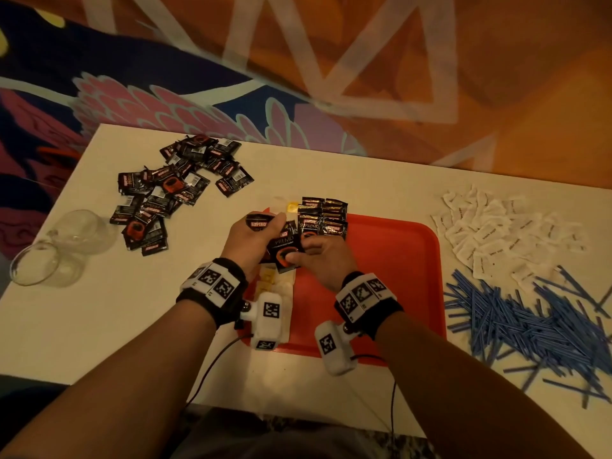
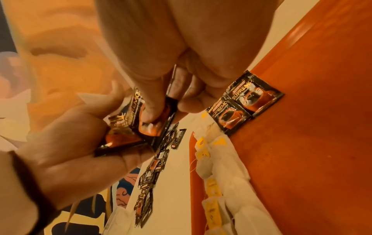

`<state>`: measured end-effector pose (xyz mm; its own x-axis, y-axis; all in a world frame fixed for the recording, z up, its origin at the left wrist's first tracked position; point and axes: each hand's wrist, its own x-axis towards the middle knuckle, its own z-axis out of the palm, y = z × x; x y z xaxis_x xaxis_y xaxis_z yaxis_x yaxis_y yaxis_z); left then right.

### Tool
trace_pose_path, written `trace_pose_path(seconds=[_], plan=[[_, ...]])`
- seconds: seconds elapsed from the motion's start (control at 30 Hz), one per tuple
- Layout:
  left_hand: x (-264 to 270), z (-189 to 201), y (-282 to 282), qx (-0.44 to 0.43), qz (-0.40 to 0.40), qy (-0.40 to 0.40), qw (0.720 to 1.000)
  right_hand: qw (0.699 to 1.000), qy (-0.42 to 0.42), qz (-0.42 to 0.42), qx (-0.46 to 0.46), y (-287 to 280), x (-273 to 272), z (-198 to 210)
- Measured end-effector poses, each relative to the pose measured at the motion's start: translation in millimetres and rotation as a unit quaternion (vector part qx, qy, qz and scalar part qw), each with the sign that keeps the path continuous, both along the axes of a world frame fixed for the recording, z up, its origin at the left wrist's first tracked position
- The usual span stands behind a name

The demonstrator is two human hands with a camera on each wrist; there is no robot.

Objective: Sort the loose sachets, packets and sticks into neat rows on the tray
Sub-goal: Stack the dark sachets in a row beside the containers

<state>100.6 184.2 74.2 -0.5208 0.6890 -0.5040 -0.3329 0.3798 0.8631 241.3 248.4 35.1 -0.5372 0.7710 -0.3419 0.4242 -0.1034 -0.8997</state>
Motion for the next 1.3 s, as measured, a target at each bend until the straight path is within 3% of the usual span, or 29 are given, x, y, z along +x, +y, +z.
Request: trace_pose_path(seconds=[0.27,0.37,0.63,1.07,1.3], plan=[[-2.6,-2.0,-1.5,-0.035,-0.038,0.070,0.996,1.000,-0.003,0.017,0.020,-8.0,1.7,-17.0],[-10.7,-9.4,2.2,-0.062,-0.014,0.104,0.993,0.996,-0.076,0.015,0.040,-1.3,0.1,-36.0],[-30.6,-20.0,-5.6,-0.094,0.003,0.053,0.994,0.957,-0.285,-0.047,0.015,31.5,0.1,-63.9],[-43.2,-26.8,-18.2,-0.101,0.024,0.011,0.995,0.947,-0.307,-0.097,-0.008,40.0,-8.5,-73.5],[-41.5,-32.8,-14.5,-0.118,0.035,0.049,0.991,0.946,-0.312,-0.087,-0.009,38.4,-4.9,-68.6]])
